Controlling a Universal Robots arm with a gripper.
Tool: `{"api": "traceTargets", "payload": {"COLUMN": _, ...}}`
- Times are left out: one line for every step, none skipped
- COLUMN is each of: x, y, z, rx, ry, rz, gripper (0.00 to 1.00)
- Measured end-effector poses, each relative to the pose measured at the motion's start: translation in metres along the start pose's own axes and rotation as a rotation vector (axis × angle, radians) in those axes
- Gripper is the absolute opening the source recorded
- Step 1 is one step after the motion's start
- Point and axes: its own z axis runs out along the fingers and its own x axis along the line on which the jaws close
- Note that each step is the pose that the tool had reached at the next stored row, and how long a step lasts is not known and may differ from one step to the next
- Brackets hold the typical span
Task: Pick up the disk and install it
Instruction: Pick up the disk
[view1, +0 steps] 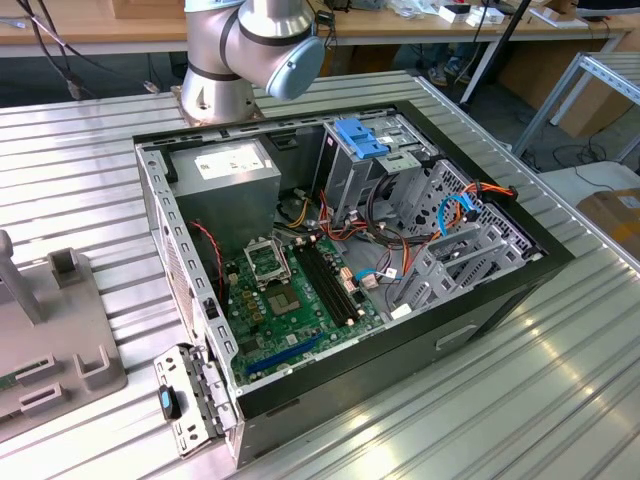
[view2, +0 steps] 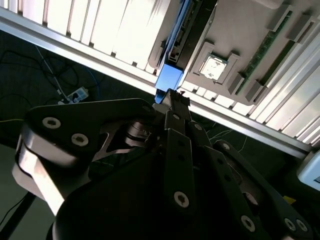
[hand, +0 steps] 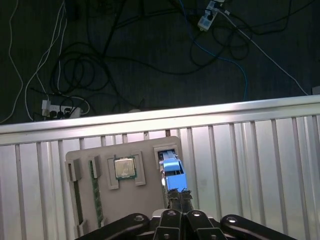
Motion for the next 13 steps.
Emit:
{"api": "traceTargets", "payload": {"x": 0.0, "y": 0.0, "z": 0.0, "rx": 0.0, "ry": 0.0, "rz": 0.0, "gripper": 0.11}}
{"api": "traceTargets", "payload": {"x": 0.0, "y": -0.0003, "z": 0.0, "rx": 0.0, "ry": 0.0001, "rz": 0.0, "gripper": 0.11}}
{"api": "traceTargets", "payload": {"x": -0.0001, "y": -0.0007, "z": -0.0001, "rx": 0.0, "ry": 0.0, "rz": 0.0, "gripper": 0.11}}
{"api": "traceTargets", "payload": {"x": -0.0001, "y": -0.0014, "z": -0.0001, "rx": 0.0, "ry": 0.0, "rz": 0.0, "gripper": 0.11}}
{"api": "traceTargets", "payload": {"x": -0.0002, "y": -0.0023, "z": -0.0001, "rx": 0.0, "ry": 0.0, "rz": 0.0, "gripper": 0.11}}
{"api": "traceTargets", "payload": {"x": -0.0003, "y": -0.003, "z": -0.0001, "rx": 0.0, "ry": 0.0, "rz": 0.0, "gripper": 0.11}}
{"api": "traceTargets", "payload": {"x": -0.0004, "y": -0.0036, "z": -0.0001, "rx": 0.0, "ry": 0.0, "rz": 0.0, "gripper": 0.11}}
{"api": "traceTargets", "payload": {"x": -0.0003, "y": -0.0038, "z": -0.0002, "rx": 0.0, "ry": 0.0, "rz": 0.0, "gripper": 0.11}}
{"api": "traceTargets", "payload": {"x": -0.0004, "y": -0.0039, "z": -0.0002, "rx": -0.0001, "ry": 0.0001, "rz": 0.0, "gripper": 0.11}}
{"api": "traceTargets", "payload": {"x": -0.0004, "y": -0.004, "z": -0.0001, "rx": 0.0, "ry": 0.0, "rz": 0.0, "gripper": 0.11}}
{"api": "traceTargets", "payload": {"x": -0.0004, "y": -0.0041, "z": -0.0002, "rx": 0.0, "ry": 0.0, "rz": 0.0, "gripper": 0.11}}
{"api": "traceTargets", "payload": {"x": -0.0004, "y": -0.0042, "z": -0.0002, "rx": 0.0, "ry": 0.0, "rz": 0.0, "gripper": 0.11}}
{"api": "traceTargets", "payload": {"x": -0.0004, "y": -0.0043, "z": -0.0002, "rx": 0.0, "ry": 0.0, "rz": 0.0, "gripper": 0.11}}
